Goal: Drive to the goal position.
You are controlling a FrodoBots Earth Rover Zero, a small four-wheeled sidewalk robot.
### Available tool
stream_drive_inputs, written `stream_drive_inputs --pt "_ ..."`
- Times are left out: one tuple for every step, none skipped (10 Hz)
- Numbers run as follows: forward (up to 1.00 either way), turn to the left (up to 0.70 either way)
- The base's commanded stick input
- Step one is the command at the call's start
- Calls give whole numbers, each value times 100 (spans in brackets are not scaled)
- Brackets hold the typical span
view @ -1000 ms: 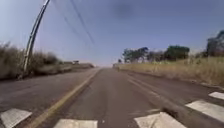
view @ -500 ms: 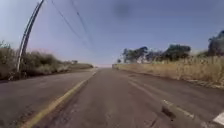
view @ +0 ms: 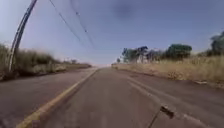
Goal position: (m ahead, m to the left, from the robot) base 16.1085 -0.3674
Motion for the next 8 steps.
stream_drive_inputs --pt "100 0" --pt "100 0" --pt "100 0" --pt "100 0" --pt "100 0" --pt "100 0" --pt "100 0" --pt "100 0"
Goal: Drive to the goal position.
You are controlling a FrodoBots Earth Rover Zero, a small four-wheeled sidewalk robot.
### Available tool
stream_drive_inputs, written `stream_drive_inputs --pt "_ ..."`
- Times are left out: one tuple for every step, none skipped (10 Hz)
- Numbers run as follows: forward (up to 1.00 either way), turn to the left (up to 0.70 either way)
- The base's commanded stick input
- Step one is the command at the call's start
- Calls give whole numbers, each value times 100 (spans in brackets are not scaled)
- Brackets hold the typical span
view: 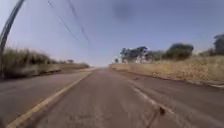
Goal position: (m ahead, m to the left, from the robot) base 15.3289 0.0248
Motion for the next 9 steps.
stream_drive_inputs --pt "100 0" --pt "100 0" --pt "100 0" --pt "100 0" --pt "100 0" --pt "100 0" --pt "100 0" --pt "100 0" --pt "100 0"
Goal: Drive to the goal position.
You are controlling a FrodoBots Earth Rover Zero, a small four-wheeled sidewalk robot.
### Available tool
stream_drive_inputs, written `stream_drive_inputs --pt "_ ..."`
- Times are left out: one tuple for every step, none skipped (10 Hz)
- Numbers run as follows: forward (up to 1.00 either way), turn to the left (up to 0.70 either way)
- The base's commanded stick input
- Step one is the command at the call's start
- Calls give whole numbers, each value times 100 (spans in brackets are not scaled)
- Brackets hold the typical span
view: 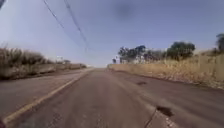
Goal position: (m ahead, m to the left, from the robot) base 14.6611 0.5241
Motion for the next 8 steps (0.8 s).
stream_drive_inputs --pt "100 0" --pt "100 0" --pt "100 0" --pt "100 0" --pt "100 0" --pt "100 0" --pt "100 11" --pt "100 27"
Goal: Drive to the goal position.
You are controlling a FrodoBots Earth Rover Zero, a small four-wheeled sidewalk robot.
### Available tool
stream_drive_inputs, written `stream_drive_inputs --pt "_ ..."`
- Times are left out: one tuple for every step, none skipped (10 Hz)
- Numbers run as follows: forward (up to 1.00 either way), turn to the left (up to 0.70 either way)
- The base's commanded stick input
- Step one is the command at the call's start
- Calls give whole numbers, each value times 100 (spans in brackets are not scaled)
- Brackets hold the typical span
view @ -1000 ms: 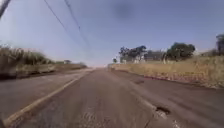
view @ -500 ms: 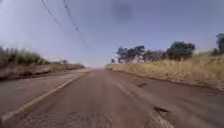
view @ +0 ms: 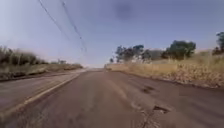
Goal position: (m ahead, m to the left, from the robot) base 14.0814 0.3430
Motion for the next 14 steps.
stream_drive_inputs --pt "100 27" --pt "100 27" --pt "100 27" --pt "100 0" --pt "100 0" --pt "100 0" --pt "100 0" --pt "100 0" --pt "100 0" --pt "100 0" --pt "100 0" --pt "100 0" --pt "100 0" --pt "100 0"
